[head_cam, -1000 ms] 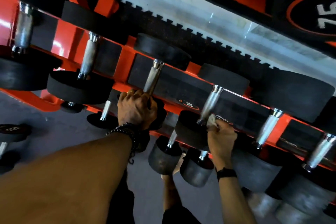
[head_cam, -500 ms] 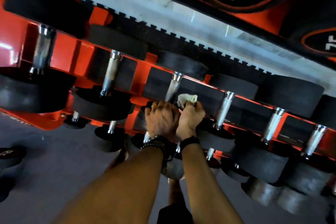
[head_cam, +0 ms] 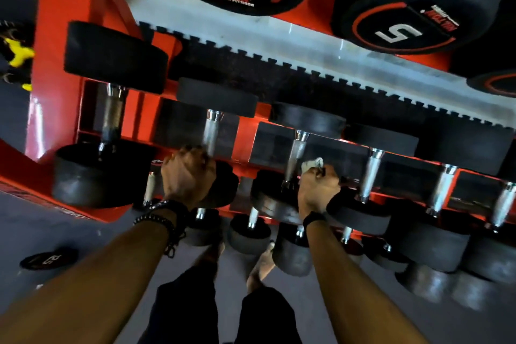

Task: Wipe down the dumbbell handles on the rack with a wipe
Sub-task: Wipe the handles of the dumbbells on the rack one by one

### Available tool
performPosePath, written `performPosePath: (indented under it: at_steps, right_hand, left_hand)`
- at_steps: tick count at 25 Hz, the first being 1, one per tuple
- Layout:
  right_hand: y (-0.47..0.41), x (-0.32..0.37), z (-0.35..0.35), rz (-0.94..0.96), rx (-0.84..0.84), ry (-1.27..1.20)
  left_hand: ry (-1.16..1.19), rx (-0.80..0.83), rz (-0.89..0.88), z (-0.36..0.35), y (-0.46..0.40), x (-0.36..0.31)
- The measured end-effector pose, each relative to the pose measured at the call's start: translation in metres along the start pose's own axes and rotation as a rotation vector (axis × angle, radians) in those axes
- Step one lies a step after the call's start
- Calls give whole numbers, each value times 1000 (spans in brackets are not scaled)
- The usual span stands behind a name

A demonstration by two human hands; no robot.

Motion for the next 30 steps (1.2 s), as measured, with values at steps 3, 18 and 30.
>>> performPosePath:
  at_steps: [3, 18, 30]
  right_hand:
    - [-3, -1, -2, -7, -27, 40]
    - [-3, -2, -8, 16, 31, -46]
    - [-36, -31, -19, -165, 232, -78]
  left_hand:
    - [92, 47, 119, -5, -1, 5]
    - [-109, 80, -93, -21, 24, -14]
    - [-181, -36, -125, -26, 27, -9]
Point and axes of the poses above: each hand's wrist, its own y-axis away from the middle knuckle, its own z-axis out of the back of the hand, x = y × z, the point moved 4 cm from there along -y, towards the middle knuckle, and after that the axes turned 13 degrees about -z, right-handed, at the moved point
